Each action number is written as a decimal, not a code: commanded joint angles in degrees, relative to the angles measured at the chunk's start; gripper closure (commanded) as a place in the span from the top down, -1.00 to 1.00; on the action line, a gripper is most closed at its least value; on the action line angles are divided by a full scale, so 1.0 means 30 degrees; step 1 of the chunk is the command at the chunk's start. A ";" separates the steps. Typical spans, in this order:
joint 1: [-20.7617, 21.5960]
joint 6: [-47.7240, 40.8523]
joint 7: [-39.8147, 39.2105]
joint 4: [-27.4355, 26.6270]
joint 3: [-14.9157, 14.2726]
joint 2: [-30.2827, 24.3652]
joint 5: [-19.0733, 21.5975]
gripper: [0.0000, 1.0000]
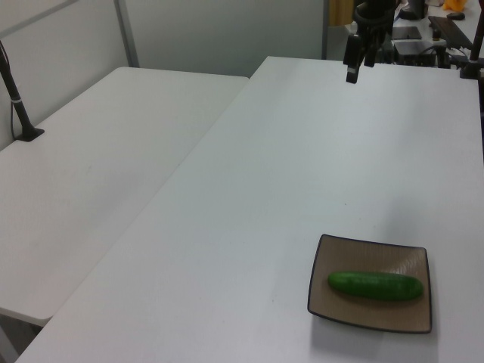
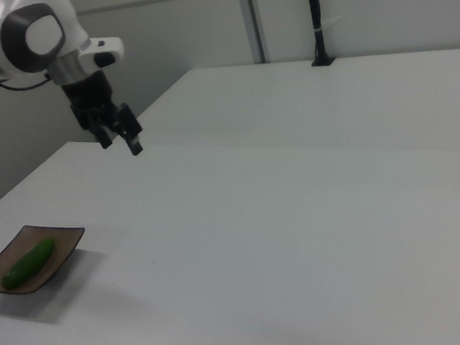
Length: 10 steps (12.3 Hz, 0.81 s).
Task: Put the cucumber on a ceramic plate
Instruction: 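Open the gripper to release the cucumber and raise away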
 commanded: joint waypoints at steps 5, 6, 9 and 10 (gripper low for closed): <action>-0.1786 -0.0390 -0.7466 -0.0199 -0.0067 -0.0166 0.1643 1.00; -0.1815 -0.0448 -0.7436 -0.0257 -0.0067 -0.0166 0.1731 1.00; -0.1727 -0.0332 -0.7407 -0.0229 -0.0067 -0.0137 0.1732 1.00; -0.1698 -0.0245 -0.7407 -0.0229 -0.0067 -0.0108 0.1732 1.00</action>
